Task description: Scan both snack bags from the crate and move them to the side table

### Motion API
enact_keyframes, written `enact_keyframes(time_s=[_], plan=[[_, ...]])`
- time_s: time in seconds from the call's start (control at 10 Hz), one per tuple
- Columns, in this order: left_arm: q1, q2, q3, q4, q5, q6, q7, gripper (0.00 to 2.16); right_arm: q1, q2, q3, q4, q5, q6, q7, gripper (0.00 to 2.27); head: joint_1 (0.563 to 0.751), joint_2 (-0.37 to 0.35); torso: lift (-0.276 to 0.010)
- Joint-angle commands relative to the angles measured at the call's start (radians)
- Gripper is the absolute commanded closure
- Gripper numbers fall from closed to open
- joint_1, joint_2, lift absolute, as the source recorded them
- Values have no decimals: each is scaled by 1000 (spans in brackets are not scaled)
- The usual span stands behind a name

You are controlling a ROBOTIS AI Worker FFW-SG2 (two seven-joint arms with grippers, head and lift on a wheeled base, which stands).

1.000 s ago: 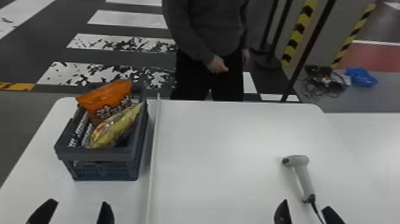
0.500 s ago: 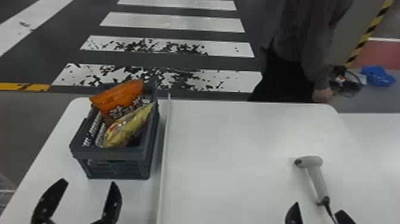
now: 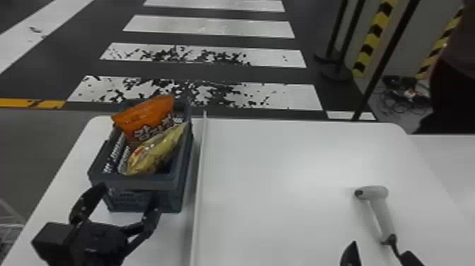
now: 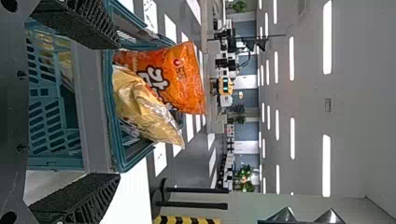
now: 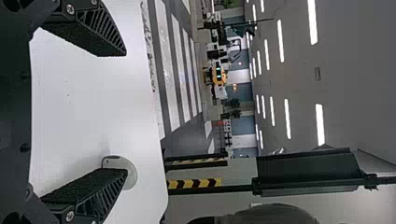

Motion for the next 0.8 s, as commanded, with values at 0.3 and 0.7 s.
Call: enact_keyframes(time_s=[0.3,0.7], plan=[[-103,24,30,-32,1,217,-39,2,0,0,8,-2,3,0,0,103,695,-34,-99],[-185,30,39,-32,0,318,-80,2,0,0,14,-7,11,0,0,103,695,-11,-99]])
